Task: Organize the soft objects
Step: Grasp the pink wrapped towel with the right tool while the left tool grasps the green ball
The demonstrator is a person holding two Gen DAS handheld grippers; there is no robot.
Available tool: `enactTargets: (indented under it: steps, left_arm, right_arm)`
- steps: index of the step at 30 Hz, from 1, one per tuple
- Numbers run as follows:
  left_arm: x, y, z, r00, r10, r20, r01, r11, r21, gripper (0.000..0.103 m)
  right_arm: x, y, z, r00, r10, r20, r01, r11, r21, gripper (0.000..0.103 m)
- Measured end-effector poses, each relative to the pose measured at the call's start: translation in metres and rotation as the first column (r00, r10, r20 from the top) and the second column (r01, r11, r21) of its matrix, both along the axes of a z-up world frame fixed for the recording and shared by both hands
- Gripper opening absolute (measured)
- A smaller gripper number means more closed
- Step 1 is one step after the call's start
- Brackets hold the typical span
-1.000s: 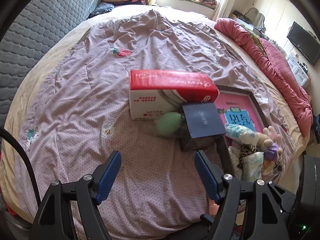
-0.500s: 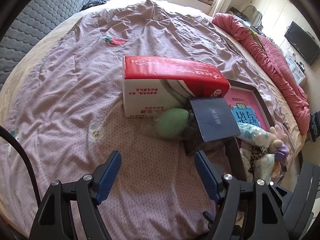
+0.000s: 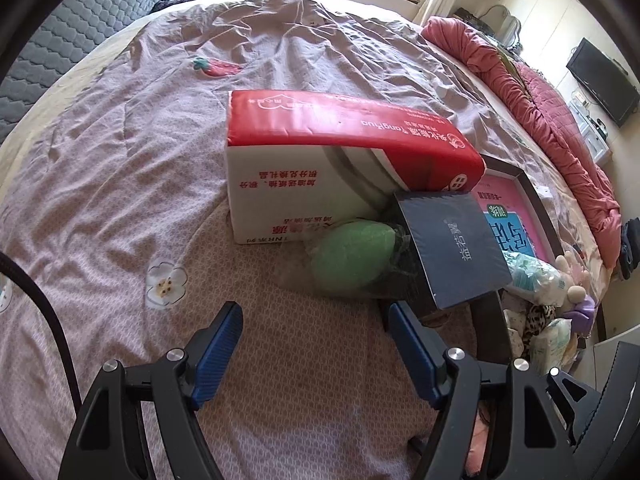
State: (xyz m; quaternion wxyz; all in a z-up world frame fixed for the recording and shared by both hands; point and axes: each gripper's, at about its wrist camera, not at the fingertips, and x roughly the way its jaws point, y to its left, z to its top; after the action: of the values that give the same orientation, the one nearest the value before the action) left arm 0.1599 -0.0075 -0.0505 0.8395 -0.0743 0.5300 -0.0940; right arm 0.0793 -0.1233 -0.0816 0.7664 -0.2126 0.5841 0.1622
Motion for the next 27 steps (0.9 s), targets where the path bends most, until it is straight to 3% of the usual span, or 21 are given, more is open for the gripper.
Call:
enactTargets:
  steps: [5,7,9,11,20,24,27]
  left_arm:
    - [0.008,-0.002,-0.007,1.000,-0.014,-0.007,0.014,1.000,-0.010,0.075]
    - [0.010,-0.001,-0.010,1.000,-0.014,-0.009,0.014,1.000,-0.015,0.075]
    - [0.012,-0.002,-0.011,1.000,-0.020,-0.009,0.020,1.000,-0.016,0.075]
    - [0.015,-0.002,-0.013,1.000,-0.024,-0.007,0.024,0.999,-0.021,0.075]
    - [0.024,-0.006,-0.016,0.999,-0.039,0.014,0.040,0.999,-0.038,0.072]
    - [0.027,-0.003,-0.020,0.999,-0.031,0.009,0.031,0.996,-0.085,0.069]
    - [0.029,-0.002,-0.022,0.999,-0.037,0.013,0.039,0.993,-0.113,0.060]
  right_arm:
    - [0.014,0.000,-0.003,0.999,0.044,0.016,-0.044,0.999,0.004,0.068]
    - [0.017,-0.001,-0.002,0.998,0.058,0.030,-0.059,0.998,0.031,0.062]
    - [0.020,-0.004,0.001,0.997,0.058,0.054,-0.062,0.995,0.078,0.043]
    - [0.024,-0.009,0.002,0.997,0.054,0.062,-0.061,0.992,0.109,0.040]
    - [0.046,-0.043,0.009,1.000,-0.007,0.008,0.004,0.940,0.342,0.036]
    - [0.051,-0.039,0.010,1.000,0.006,0.004,-0.007,0.931,0.366,0.035]
    - [0.055,-0.034,0.010,1.000,0.020,0.007,-0.021,0.931,0.364,0.035]
